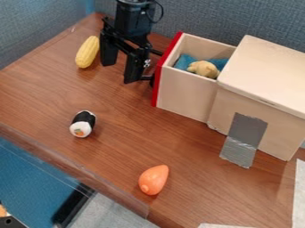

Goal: Close the drawer

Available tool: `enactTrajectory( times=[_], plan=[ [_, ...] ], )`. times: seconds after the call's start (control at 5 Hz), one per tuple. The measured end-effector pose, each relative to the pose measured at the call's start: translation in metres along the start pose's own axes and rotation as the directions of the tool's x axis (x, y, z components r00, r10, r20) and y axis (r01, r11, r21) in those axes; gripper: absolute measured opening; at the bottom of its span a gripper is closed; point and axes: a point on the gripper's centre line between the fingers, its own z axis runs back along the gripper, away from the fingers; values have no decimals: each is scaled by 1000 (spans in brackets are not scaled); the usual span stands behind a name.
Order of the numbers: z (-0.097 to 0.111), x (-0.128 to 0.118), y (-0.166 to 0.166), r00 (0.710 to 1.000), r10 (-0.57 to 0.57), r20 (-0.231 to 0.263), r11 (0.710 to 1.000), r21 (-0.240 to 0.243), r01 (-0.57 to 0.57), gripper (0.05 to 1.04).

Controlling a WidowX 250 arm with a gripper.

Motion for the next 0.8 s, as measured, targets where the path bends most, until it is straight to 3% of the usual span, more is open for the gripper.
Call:
enactTrajectory(
  times=[0.2, 0.4, 0.6, 0.8],
  plan=[
    [-11, 0, 0, 1000, -1, -30, 1000, -16, 0, 1000],
    [-14, 5, 13, 999, 18, -29, 999, -27, -19, 1000],
    [-10, 16, 30, 998, 63, -2, 996, -56, -63, 1000],
    [-10, 32, 48, 994, 103, 23, 993, -53, -102, 1000]
  ],
)
